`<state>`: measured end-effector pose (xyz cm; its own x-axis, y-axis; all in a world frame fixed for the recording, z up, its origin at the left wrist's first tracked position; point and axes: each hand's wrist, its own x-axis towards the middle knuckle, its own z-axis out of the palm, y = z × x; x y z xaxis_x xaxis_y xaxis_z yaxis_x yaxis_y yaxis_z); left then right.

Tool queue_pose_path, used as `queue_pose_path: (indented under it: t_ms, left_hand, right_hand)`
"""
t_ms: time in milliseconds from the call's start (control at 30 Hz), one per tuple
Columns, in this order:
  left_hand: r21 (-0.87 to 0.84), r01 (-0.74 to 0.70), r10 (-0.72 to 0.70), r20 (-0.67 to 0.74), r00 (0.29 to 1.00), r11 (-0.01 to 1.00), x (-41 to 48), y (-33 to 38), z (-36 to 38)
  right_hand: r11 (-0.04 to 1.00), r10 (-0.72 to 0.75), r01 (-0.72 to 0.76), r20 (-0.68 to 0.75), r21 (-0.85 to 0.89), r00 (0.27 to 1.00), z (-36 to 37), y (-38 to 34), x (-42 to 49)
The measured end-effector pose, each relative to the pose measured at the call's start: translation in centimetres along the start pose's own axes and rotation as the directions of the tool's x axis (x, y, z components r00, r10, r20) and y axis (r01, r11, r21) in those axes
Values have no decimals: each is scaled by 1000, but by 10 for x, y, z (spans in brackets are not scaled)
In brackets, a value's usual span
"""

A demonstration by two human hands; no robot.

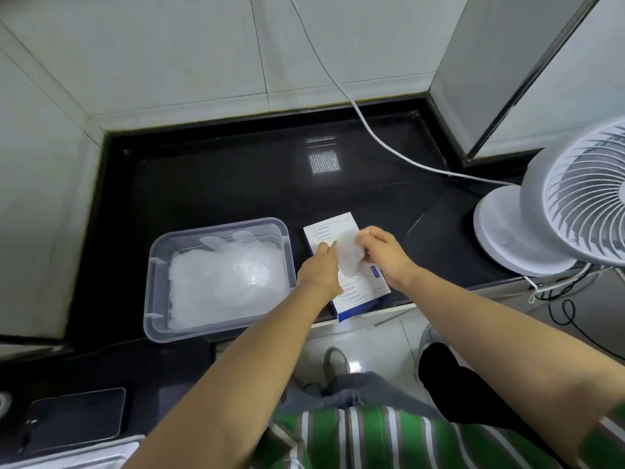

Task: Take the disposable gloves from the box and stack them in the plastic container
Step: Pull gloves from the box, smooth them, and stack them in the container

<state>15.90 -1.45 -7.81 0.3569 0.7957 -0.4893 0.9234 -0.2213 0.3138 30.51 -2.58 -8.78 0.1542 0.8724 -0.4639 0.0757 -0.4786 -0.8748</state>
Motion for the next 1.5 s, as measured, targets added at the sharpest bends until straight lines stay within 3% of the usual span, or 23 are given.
queue_pose_path:
  t_ms: [100, 333, 500, 633, 733, 900, 1067, 1133, 1267, 1400, 1500]
  left_hand:
    - [-11, 12, -12, -17, 1000, 1000, 3, 0, 0]
    - [-238, 57, -127, -291, 948, 970, 3, 4, -8]
    - [-375, -36, -104, -348, 932, 926, 3, 11, -15]
    - [-524, 54, -255, -320, 912, 850, 12, 3, -11]
    - [-589, 68, -266, -256, 929, 805, 13, 1, -9]
    - [-751, 63, -318, -200, 927, 658, 14, 0, -14]
    - [-776, 54, -337, -209, 918, 629, 11, -1, -24]
    - [-736, 43, -305, -226, 925, 675, 9, 1, -24]
    - [-650, 17, -244, -260, 934, 759, 7, 5, -24]
    - [-627, 46, -240, -228, 944, 778, 12, 4, -22]
    - [-630, 76, -251, -194, 948, 773, 14, 2, -20]
  right_hand:
    - [995, -26, 31, -48, 95, 998, -4, -13, 7]
    - [993, 74, -71, 32, -98, 997, -7, -14, 8]
    - [995, 32, -27, 46, -99, 998, -6, -12, 5]
    - [988, 84, -73, 83, -134, 993, -10, -8, 3]
    - [982, 97, -73, 134, -173, 986, -6, -6, 4]
    - [966, 111, -102, 25, -238, 994, 1, -7, 10]
    - [945, 129, -162, -129, -284, 983, -8, -5, 15]
    - [944, 129, -163, -133, -287, 983, -8, -4, 16]
    - [989, 44, -58, -111, -134, 993, -6, -10, 13]
    - [994, 57, -63, 75, 85, 996, -6, -14, 8]
    - [997, 50, -60, 173, 54, 984, -3, -11, 8]
